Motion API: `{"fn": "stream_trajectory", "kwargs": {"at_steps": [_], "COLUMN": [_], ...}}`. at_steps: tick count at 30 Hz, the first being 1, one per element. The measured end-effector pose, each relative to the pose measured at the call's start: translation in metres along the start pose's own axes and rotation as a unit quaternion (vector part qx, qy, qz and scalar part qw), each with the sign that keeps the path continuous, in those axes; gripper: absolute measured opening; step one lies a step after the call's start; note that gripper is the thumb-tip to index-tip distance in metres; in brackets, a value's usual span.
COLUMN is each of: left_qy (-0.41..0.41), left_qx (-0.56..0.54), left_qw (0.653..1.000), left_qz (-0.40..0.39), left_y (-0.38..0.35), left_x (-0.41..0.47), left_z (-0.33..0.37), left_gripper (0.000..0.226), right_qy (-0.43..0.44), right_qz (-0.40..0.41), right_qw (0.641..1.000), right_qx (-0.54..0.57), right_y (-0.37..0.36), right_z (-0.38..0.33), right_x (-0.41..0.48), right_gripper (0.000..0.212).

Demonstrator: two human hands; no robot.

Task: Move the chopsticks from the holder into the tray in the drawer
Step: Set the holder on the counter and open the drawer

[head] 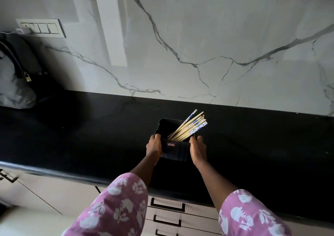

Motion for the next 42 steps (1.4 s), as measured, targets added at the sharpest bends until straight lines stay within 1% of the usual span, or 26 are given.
{"fn": "stream_trajectory", "kwargs": {"at_steps": [3,5,6,8,10,11,13,15,17,18,19,21,23,25,27,28,29,30,31,33,34,35,37,38,40,42], "left_qy": [-0.011,-0.047,-0.071,-0.119,-0.165,-0.186,-0.222,-0.258,-0.295,-0.309,-0.317,-0.332,-0.329,-0.316,-0.268,-0.235,-0.206,-0.185,-0.173,-0.177,-0.179,-0.176,-0.176,-0.184,-0.201,-0.204], "left_qx": [0.003,0.017,0.026,0.046,0.055,0.063,0.1,0.156,0.211,0.234,0.252,0.274,0.311,0.364,0.418,0.439,0.454,0.471,0.498,0.57,0.596,0.612,0.632,0.642,0.657,0.66], "left_qw": [1.0,0.999,0.997,0.99,0.979,0.973,0.962,0.947,0.928,0.92,0.913,0.903,0.891,0.875,0.867,0.866,0.866,0.861,0.848,0.798,0.777,0.764,0.746,0.736,0.72,0.717], "left_qz": [-0.019,-0.003,0.014,0.065,0.11,0.121,0.123,0.111,0.085,0.065,0.043,0.0,-0.028,-0.043,-0.048,-0.045,-0.042,-0.044,-0.054,-0.079,-0.093,-0.105,-0.116,-0.113,-0.1,-0.093], "left_y": [0.004,0.01,0.014,0.023,0.033,0.036,0.038,0.035,0.027,0.022,0.018,0.014,0.013,0.011,0.006,0.003,-0.002,-0.007,-0.014,-0.026,-0.03,-0.032,-0.035,-0.035,-0.035,-0.035], "left_x": [-0.001,-0.006,-0.01,-0.024,-0.042,-0.053,-0.069,-0.083,-0.096,-0.101,-0.107,-0.119,-0.121,-0.113,-0.094,-0.084,-0.075,-0.066,-0.057,-0.043,-0.037,-0.031,-0.024,-0.023,-0.022,-0.022], "left_z": [0.001,0.003,0.003,0.003,-0.003,-0.01,-0.027,-0.044,-0.06,-0.069,-0.08,-0.103,-0.131,-0.157,-0.177,-0.184,-0.19,-0.195,-0.203,-0.215,-0.22,-0.226,-0.234,-0.235,-0.236,-0.236], "left_gripper": [0.045,0.052,0.055,0.054,0.044,0.038,0.03,0.027,0.025,0.024,0.023,0.024,0.028,0.029,0.023,0.021,0.022,0.029,0.037,0.048,0.049,0.048,0.044,0.041,0.035,0.032], "right_qy": [0.008,0.023,0.026,0.044,0.112,0.16,0.256,0.346,0.412,0.424,0.421,0.392,0.339,0.29,0.228,0.2,0.199,0.193,0.175,0.164,0.167,0.154,0.16,0.148,0.124,0.129], "right_qz": [-0.002,0.014,0.034,0.113,0.191,0.211,0.197,0.137,0.076,0.054,0.037,0.004,-0.055,-0.106,-0.139,-0.156,-0.163,-0.168,-0.179,-0.208,-0.205,-0.215,-0.231,-0.236,-0.247,-0.223], "right_qw": [1.0,0.999,0.999,0.989,0.964,0.951,0.93,0.901,0.863,0.85,0.845,0.851,0.864,0.857,0.865,0.864,0.859,0.862,0.869,0.877,0.876,0.863,0.817,0.812,0.829,0.836], "right_qx": [-0.002,-0.018,-0.03,-0.086,-0.149,-0.162,-0.178,-0.224,-0.282,-0.309,-0.327,-0.349,-0.369,-0.413,-0.424,-0.435,-0.444,-0.437,-0.426,-0.4,-0.404,-0.431,-0.504,-0.513,-0.487,-0.485], "right_y": [-0.001,0.001,0.003,0.012,0.021,0.02,0.011,-0.005,-0.02,-0.026,-0.03,-0.032,-0.04,-0.046,-0.052,-0.056,-0.062,-0.066,-0.068,-0.075,-0.076,-0.079,-0.087,-0.089,-0.092,-0.091], "right_z": [-0.002,-0.004,-0.004,-0.006,-0.014,-0.016,-0.015,-0.008,0.009,0.021,0.035,0.06,0.091,0.121,0.148,0.162,0.172,0.178,0.182,0.186,0.185,0.182,0.178,0.178,0.185,0.189], "right_x": [-0.004,-0.01,-0.014,-0.028,-0.052,-0.065,-0.092,-0.119,-0.141,-0.149,-0.156,-0.166,-0.168,-0.167,-0.159,-0.155,-0.15,-0.145,-0.14,-0.133,-0.128,-0.126,-0.125,-0.124,-0.121,-0.117], "right_gripper": [0.025,0.027,0.029,0.028,0.019,0.014,0.013,0.02,0.016,0.015,0.018,0.021,0.023,0.021,0.015,0.021,0.028,0.033,0.036,0.036,0.037,0.042,0.044,0.038,0.021,0.02]}}
Point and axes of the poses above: each hand's wrist, its own x-axis towards the middle knuckle, its own y-axis out of the back of the hand, z = x × y, the point moved 7 cm from there along x, towards the middle knuckle, and after that the axes turned 7 degrees about y, right-handed, at the moved point
